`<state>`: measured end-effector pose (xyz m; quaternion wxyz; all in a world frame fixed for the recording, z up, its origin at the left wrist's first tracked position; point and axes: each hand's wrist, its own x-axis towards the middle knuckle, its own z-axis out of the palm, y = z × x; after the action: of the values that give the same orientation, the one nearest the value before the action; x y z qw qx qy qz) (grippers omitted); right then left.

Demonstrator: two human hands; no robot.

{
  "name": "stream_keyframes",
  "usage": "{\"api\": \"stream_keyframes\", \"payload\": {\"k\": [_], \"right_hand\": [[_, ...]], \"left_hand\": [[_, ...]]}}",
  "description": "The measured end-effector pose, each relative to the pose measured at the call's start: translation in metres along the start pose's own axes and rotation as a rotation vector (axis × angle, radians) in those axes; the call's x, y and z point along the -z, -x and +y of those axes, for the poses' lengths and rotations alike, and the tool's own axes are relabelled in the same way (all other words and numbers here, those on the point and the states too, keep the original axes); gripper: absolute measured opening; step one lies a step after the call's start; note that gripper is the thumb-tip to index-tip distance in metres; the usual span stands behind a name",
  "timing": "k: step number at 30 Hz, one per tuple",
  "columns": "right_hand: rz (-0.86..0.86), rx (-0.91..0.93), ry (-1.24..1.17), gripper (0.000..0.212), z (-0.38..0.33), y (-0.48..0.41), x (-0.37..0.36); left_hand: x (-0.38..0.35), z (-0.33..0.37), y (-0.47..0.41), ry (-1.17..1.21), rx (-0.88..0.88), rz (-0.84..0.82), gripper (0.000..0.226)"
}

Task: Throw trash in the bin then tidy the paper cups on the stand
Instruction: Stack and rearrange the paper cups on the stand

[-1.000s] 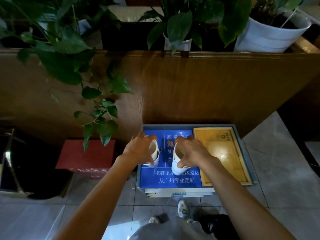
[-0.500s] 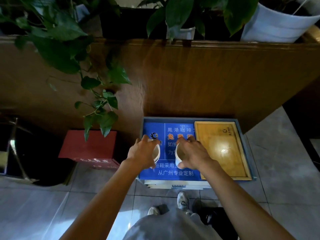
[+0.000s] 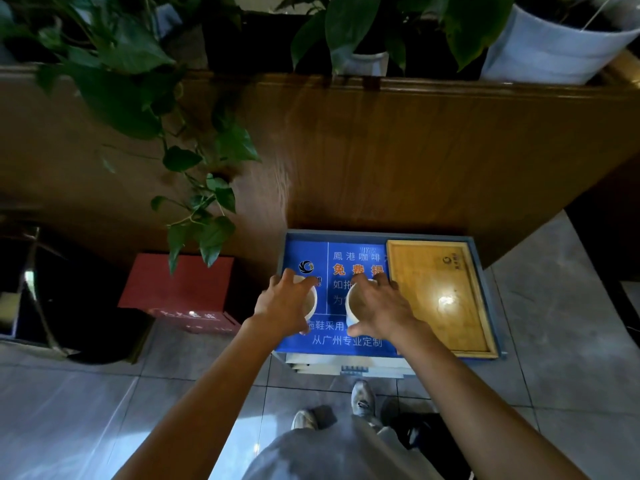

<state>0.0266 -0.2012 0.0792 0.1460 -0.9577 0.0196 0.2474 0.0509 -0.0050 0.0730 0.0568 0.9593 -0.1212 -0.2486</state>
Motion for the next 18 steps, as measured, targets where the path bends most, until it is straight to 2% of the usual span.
{"api": "stream_keyframes", "payload": {"k": [2,4,8,12,18], "right_hand": [[-0.013,0.016,0.037,0.116,-0.001,0.0,0.0],[-0.017,0.038,0.059,0.115,-0.002,0.0,-0.001],[0.025,0.067,0.056,0.101,-0.003,-0.002,0.001],[0.088,0.074,0.035,0.105,-0.006,-0.006,-0.001],[0.094,0.068,0.041,0.105,-0.007,-0.011,-0.001]], "left_hand": [[0.002,0.0,0.0,0.025,-0.002,-0.011,0.109],[0.003,0.001,0.001,0.027,-0.001,-0.01,0.111],[0.001,0.005,0.002,0.005,-0.007,0.014,0.097],[-0.002,0.011,0.001,0.039,-0.005,0.062,0.09],[0.0,0.016,-0.004,0.003,0.014,0.01,0.093]]}}
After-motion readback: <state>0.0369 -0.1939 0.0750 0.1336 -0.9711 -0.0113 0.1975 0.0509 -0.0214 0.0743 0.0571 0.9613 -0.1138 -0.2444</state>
